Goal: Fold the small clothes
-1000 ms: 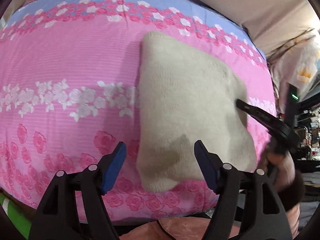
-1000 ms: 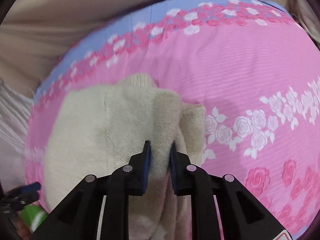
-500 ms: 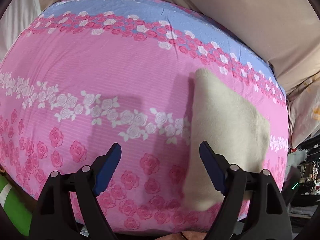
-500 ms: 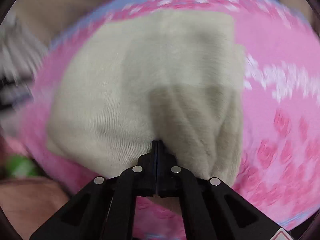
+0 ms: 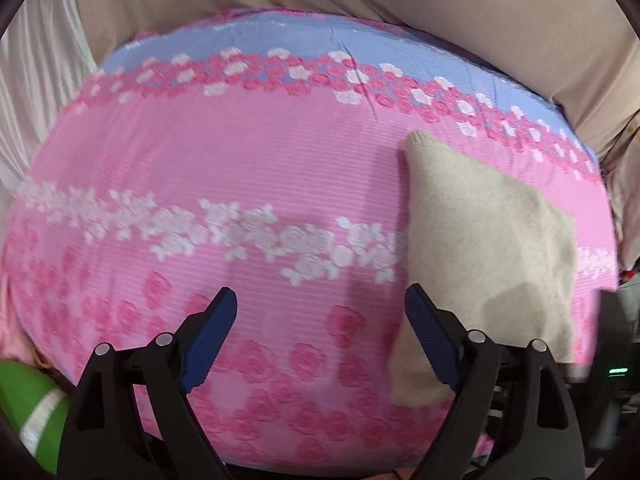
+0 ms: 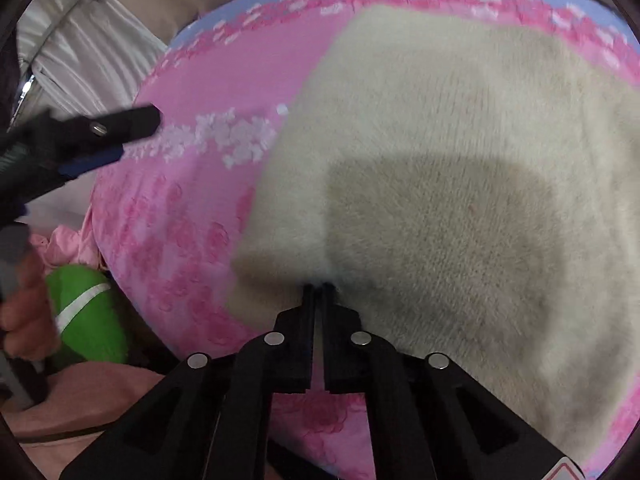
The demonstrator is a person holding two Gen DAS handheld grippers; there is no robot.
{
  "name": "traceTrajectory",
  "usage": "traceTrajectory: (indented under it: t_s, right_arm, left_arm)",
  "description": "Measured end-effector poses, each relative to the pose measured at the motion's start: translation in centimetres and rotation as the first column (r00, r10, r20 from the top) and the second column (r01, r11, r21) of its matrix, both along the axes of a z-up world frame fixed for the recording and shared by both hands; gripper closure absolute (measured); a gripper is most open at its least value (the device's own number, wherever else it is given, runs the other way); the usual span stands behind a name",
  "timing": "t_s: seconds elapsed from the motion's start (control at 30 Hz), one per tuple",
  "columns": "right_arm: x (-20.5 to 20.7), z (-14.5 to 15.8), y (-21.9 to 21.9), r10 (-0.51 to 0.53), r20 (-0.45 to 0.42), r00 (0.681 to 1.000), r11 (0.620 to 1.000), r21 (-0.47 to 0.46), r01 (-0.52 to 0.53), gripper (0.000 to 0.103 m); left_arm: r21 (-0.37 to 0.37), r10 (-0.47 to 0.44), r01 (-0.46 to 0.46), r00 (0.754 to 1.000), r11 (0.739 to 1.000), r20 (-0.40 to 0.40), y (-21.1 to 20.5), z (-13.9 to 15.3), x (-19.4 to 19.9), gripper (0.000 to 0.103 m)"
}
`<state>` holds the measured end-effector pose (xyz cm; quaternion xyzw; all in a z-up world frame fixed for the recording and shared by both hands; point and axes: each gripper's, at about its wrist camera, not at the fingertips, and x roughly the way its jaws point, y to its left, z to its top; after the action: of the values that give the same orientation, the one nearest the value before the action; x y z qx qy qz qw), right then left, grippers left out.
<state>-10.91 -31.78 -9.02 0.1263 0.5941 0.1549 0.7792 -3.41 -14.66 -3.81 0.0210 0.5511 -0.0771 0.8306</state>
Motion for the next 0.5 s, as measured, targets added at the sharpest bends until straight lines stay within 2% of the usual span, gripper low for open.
traceTrajectory:
  t_s: [0.07, 0.13, 0.23, 0.27, 0.3, 0.43, 0.5]
  right_arm:
    - [0.1, 1.7, 0.3, 0.015, 0.039, 0.999, 1.000, 0.020, -0.016, 0.092]
    - [0.9, 1.8, 1.0, 0.041, 0.044, 0.998, 0.999, 0.031, -0.042, 0.092]
    - [2.4, -1.6, 2.0, 0.072, -0.022, 0.997, 0.997, 0.013, -0.072, 0.095]
    - [2.7, -2.6, 2.1, 0.068, -0.032, 0.997, 0.996, 0.053, -0.067, 0.103]
    - [2.9, -2.8, 1.8, 0.051, -0.047, 0.998, 0.994, 0.096, -0.047, 0.103]
    - [2.1, 0.5, 0.3, 0.004, 0.000, 1.000, 0.996, 0.086, -0.004, 0.101]
    - [1.4, 2.6, -1.8, -0.068, 0.051, 0.996, 0.996, 0.061, 0.065, 0.089]
  left_arm:
    - [0.010, 0.016, -0.016, 1.000, 1.000, 0.003, 0.5, 0.0, 0.0, 0.019]
    - [0.010, 0.028, -0.028, 1.000, 1.000, -0.011, 0.9, -0.3, 0.1, 0.019]
    - [0.025, 0.040, -0.040, 0.999, 0.999, -0.013, 1.3, -0.5, 0.1, 0.019]
    - [0.028, 0.041, -0.040, 0.999, 0.999, -0.011, 1.3, -0.5, 0.0, 0.019]
    - [0.034, 0.041, -0.040, 0.999, 0.999, -0.008, 1.4, -0.5, 0.0, 0.019]
    - [0.050, 0.041, -0.041, 0.999, 0.998, 0.002, 1.4, -0.5, -0.2, 0.019]
    - [0.047, 0.042, -0.041, 0.999, 0.998, -0.007, 1.3, -0.7, -0.2, 0.019]
